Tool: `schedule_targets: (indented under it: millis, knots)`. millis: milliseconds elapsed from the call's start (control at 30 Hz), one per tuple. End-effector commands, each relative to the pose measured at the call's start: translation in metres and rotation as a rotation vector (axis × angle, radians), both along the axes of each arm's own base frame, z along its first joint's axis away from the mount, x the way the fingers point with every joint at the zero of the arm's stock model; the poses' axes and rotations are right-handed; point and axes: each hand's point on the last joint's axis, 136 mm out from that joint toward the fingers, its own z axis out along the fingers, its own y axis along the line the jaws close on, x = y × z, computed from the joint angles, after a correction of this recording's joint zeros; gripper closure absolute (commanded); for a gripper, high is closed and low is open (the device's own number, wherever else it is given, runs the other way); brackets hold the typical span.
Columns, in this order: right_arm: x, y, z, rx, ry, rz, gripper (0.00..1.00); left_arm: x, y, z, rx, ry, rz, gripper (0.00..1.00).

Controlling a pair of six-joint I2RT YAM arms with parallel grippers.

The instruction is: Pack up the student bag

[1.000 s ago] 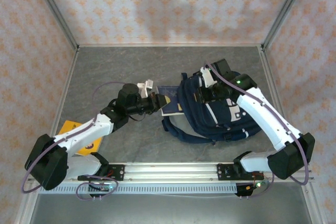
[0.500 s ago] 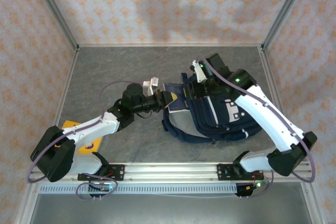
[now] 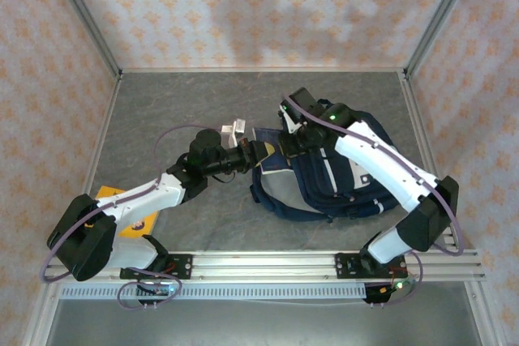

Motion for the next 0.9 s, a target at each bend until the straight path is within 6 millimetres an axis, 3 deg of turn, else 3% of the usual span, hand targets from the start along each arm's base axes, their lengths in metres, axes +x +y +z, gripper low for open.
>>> schedule_targets:
  millis: [0,200,367,533,700,867]
  knots:
    - [0.003,-0.019,0.007,-0.106,-0.048,0.002,1.00,-0.004,-0.005,0.059,-0.103,-0.182,-0.024,1.00]
    - [0.012,-0.039,0.071,-0.088,-0.195,0.008,1.00,-0.014,0.009,0.010,0.170,-0.136,-0.047,1.00]
    - [0.005,-0.050,0.102,-0.025,-0.208,0.020,1.00,-0.014,0.027,-0.002,0.210,-0.120,-0.024,1.00]
    - [0.001,-0.053,0.110,0.011,-0.198,0.015,1.00,-0.006,0.034,0.004,0.159,-0.122,0.005,1.00]
    - [-0.001,-0.052,0.110,0.024,-0.190,0.012,1.00,0.003,0.026,0.025,0.054,-0.133,0.012,1.00]
    - [0.005,-0.051,0.115,0.048,-0.200,-0.007,1.00,0.010,0.010,0.024,0.001,-0.102,0.004,1.00]
